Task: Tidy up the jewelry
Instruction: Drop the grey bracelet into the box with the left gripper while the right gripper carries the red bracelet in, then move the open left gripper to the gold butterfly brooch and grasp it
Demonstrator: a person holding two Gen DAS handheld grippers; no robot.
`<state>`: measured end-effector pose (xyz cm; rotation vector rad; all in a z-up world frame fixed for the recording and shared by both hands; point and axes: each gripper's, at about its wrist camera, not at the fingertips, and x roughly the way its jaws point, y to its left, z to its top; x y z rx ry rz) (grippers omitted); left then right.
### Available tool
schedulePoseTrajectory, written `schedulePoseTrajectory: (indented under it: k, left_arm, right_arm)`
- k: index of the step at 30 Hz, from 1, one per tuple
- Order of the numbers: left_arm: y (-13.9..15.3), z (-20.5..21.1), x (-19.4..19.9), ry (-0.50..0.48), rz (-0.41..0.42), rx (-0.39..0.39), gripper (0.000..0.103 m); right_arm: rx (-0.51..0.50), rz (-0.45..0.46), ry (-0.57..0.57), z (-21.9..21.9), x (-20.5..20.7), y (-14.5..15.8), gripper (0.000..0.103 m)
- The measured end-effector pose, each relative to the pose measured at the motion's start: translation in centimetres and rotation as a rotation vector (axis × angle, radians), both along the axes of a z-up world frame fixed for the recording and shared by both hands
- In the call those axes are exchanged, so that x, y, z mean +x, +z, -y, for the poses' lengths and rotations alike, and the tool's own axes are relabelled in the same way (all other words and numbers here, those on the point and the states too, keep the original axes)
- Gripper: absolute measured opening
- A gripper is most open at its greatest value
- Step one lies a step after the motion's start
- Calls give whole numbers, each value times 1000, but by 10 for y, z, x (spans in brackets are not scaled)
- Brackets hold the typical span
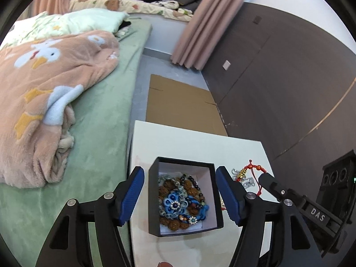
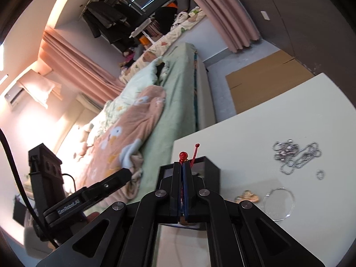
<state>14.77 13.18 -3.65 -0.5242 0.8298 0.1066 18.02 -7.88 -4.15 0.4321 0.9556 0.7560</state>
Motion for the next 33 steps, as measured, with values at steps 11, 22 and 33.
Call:
schedulePoseTrajectory:
  k: [11,22,33]
  left_arm:
    - [7,-10,-5,46,41,24,68]
    - [16,12,-4,-9,76,53,68]
    - [38,39,-8,-11,148,62,68]
  right_arm:
    - [38,42,20,-21,-1,6,73]
    - [31,25,-70,28,6,10,78]
    - [-8,65,-130,67,7,24,80]
